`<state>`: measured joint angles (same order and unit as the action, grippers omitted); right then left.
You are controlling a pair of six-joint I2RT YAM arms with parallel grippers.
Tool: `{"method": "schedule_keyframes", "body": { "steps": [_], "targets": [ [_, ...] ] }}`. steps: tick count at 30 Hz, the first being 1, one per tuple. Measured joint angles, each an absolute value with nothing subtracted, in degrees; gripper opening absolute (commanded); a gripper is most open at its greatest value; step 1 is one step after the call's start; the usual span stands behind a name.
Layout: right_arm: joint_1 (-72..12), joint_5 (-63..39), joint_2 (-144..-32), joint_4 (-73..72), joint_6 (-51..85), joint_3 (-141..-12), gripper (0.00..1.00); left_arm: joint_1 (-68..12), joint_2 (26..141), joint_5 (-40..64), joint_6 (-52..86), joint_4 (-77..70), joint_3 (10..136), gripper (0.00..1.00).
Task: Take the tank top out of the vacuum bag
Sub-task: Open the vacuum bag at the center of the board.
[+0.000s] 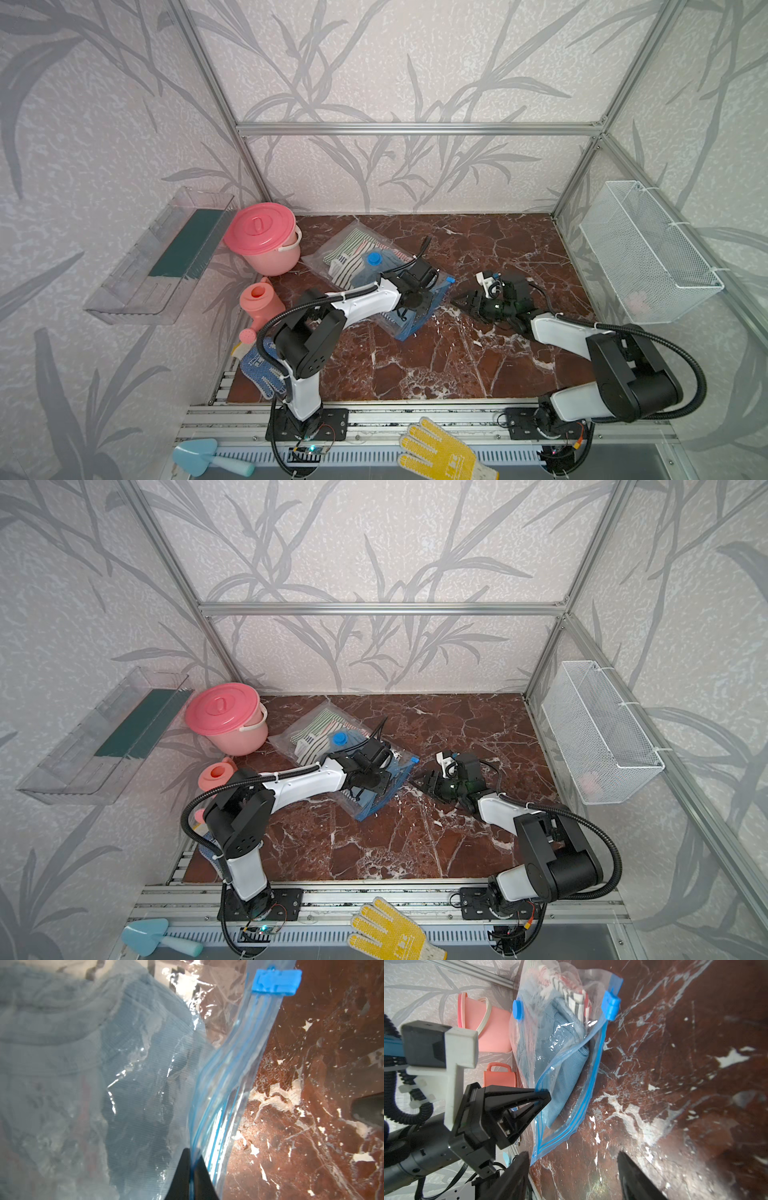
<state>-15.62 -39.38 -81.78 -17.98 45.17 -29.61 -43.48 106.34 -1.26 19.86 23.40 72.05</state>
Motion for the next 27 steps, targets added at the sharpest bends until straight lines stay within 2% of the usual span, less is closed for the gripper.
{"method": "schedule_keyframes", "body": {
  "steps": [16, 25, 27],
  "targets": [
    [-14.5, -34.4, -69.3, -6.5, 40.9, -28.7, 0.68, -44.4, 110.9, -1.4, 19.6, 26.6, 86.9, 0.0],
    [-14.5, -33.0, -66.9, -4.1, 40.7, -28.4, 0.68, -44.4, 111.5, -1.4, 19.7, 26.6, 87.3, 0.0],
    [-14.5, -33.0, -66.9, -4.2, 40.8, -28.1, 0.65, -44.4, 111.5, -1.4, 19.7, 26.6, 87.3, 0.0]
  ]
}}
